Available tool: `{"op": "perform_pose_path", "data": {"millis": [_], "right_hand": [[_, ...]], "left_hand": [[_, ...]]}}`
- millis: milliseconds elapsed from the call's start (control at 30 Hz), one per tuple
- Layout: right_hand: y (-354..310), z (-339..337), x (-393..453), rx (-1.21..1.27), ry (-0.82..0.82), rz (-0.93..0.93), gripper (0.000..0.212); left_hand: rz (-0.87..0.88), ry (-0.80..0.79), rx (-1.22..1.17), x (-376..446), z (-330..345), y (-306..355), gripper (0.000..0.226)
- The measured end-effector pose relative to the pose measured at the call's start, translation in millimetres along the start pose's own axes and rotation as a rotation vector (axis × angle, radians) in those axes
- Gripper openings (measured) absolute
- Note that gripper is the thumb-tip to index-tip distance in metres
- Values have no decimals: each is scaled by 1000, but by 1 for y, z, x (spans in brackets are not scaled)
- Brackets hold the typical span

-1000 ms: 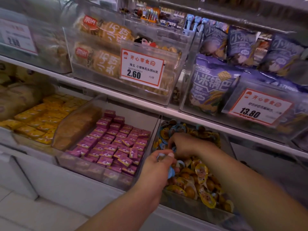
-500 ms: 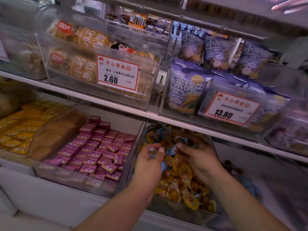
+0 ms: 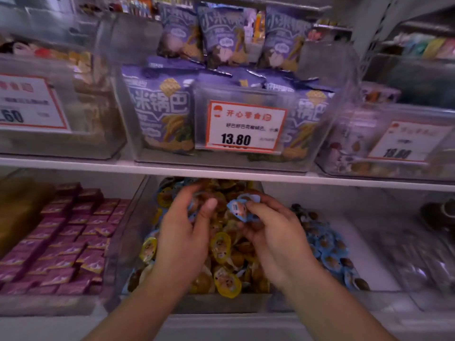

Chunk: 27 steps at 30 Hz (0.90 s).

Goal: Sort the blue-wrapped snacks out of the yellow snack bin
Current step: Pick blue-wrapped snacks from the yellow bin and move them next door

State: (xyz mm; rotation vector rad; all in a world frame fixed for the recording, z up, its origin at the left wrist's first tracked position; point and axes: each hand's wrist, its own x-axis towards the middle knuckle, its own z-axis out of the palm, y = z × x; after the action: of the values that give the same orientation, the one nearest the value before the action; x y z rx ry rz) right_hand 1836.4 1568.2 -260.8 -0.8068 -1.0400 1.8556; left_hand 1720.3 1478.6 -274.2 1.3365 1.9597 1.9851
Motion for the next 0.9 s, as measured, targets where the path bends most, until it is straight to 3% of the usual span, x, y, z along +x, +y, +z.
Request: {"op": "perform_pose_path", "data": {"millis": [100,267,400,467,600,800,900], "right_hand": [[-5,-2,-7,95,-69,160,19],[-4,-11,-17,262,-133,380,42],[-17,-19,-22,328,-191,371,45],[-23,-22,-27,279,-261,372,47],[-23,-30,-30,263,-248,344,44],[-22,-56,-22,321,-155,248,37],[-14,-72,-15,300,-105,215,49]], "left_hand": [[36,117,-19,-3,14,13,16],[119,-183,113,-33,58,28,38],[231,-237,220,-36,64,37,45],[285,-197,208,-38,63,44,48],[370,-128,302,-40,72,48,48],[294,-136,-47,-44,97,53,43],[257,-130,-23,-45,116,54,40]]}}
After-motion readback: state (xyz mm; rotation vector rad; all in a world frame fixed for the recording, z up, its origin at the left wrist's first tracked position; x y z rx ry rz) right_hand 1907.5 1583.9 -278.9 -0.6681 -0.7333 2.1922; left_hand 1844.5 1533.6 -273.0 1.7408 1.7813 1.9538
